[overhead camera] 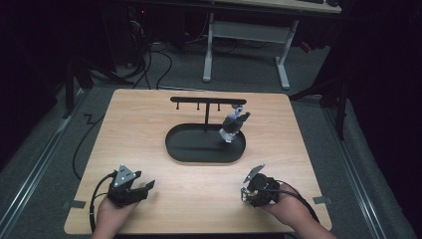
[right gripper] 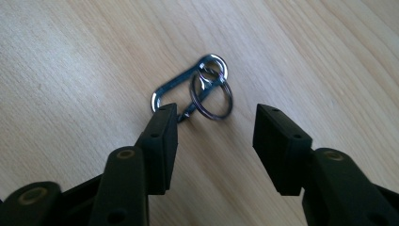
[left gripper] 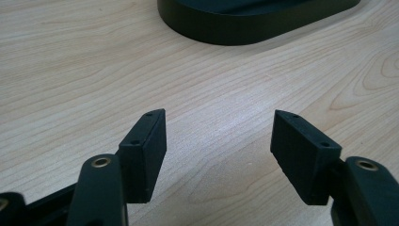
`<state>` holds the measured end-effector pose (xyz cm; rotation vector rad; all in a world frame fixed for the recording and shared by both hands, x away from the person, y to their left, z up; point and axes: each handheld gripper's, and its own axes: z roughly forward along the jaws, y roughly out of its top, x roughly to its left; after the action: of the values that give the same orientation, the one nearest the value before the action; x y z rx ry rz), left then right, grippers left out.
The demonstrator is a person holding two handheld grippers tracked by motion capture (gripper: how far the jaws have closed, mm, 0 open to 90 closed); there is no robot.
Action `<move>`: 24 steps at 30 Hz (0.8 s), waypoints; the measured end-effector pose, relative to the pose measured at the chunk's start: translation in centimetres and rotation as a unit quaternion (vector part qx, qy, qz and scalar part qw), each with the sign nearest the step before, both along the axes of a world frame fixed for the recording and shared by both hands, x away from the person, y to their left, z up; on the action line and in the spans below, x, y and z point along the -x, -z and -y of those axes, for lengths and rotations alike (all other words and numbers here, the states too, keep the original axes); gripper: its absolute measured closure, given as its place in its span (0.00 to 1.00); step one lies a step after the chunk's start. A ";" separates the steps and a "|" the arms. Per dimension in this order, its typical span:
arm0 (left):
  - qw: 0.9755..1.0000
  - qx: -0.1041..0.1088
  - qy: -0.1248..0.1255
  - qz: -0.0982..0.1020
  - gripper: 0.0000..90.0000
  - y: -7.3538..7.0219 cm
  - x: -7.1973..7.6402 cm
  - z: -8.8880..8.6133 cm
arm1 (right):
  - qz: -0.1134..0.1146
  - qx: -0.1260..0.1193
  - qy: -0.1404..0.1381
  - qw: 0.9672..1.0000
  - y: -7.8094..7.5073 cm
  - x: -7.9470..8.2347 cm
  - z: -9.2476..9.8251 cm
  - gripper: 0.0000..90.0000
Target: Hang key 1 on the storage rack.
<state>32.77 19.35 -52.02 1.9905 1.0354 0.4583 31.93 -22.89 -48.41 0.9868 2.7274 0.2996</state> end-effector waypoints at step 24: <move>1.000 -0.005 0.007 -0.003 0.41 0.1 0.0 0.2 | -0.025 -0.032 0.061 0.997 -1.0 -2.7 1.6 0.97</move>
<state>32.76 19.15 -52.13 2.0084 1.0244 0.4499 34.63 -24.51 -47.44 1.1886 2.7021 0.3474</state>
